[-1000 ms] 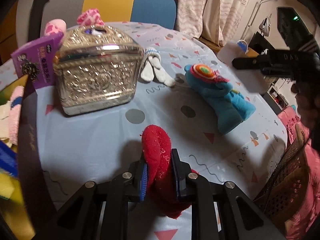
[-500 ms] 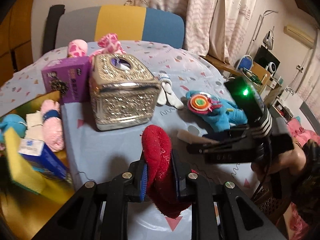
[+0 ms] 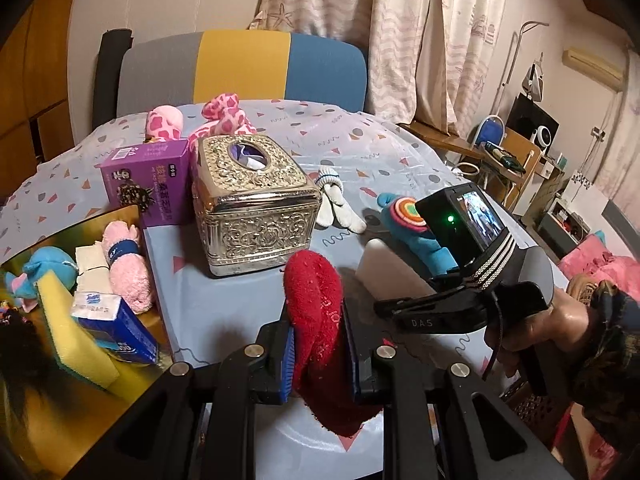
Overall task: Organize soft objects
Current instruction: 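Carry the red sock toward the gold tray with the left tool while the right lifts the white block, then lower the red sock into the gold tray and open the left tool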
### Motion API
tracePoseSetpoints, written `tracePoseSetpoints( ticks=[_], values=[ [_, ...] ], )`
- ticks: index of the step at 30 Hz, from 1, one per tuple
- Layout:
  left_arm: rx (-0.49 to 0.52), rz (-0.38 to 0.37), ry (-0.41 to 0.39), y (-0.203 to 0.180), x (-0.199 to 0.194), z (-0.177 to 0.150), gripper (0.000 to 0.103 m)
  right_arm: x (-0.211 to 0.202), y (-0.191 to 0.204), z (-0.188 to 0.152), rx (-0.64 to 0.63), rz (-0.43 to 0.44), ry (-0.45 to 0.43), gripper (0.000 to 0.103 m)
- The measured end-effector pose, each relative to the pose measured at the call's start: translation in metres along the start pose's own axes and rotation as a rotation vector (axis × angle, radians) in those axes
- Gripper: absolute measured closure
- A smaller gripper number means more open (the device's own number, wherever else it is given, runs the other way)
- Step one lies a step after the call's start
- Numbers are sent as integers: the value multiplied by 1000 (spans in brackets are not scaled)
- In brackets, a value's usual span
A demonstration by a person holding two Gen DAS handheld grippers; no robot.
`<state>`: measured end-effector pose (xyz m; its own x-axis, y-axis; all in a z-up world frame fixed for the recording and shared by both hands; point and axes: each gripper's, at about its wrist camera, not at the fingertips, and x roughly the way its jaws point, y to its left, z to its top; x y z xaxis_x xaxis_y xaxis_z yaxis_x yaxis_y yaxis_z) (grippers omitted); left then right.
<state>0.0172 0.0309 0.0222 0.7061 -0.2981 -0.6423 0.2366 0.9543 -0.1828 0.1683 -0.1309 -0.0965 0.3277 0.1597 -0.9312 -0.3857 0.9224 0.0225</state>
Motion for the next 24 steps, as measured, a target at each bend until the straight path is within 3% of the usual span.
tracePoseSetpoints(
  ticks=[6,10,13,17,22,24],
  values=[
    [-14,-3,1,4,-1,-1,82,1,-6,2,20,23,7,65],
    [-26,-3,-2,8,-3,-2,82,-2,-8,9,28,92,12,42],
    [-38,-6,-2,10,-3,-3,82,-3,-4,13,20,126,18,33],
    [-48,-9,-3,14,-5,-4,82,-17,-11,16,48,157,-38,32],
    [-61,-14,-12,19,-10,-3,82,-52,-47,11,216,157,-189,32],
    [-68,-17,-12,20,-10,-3,82,-51,-55,11,258,197,-188,32]
  ],
)
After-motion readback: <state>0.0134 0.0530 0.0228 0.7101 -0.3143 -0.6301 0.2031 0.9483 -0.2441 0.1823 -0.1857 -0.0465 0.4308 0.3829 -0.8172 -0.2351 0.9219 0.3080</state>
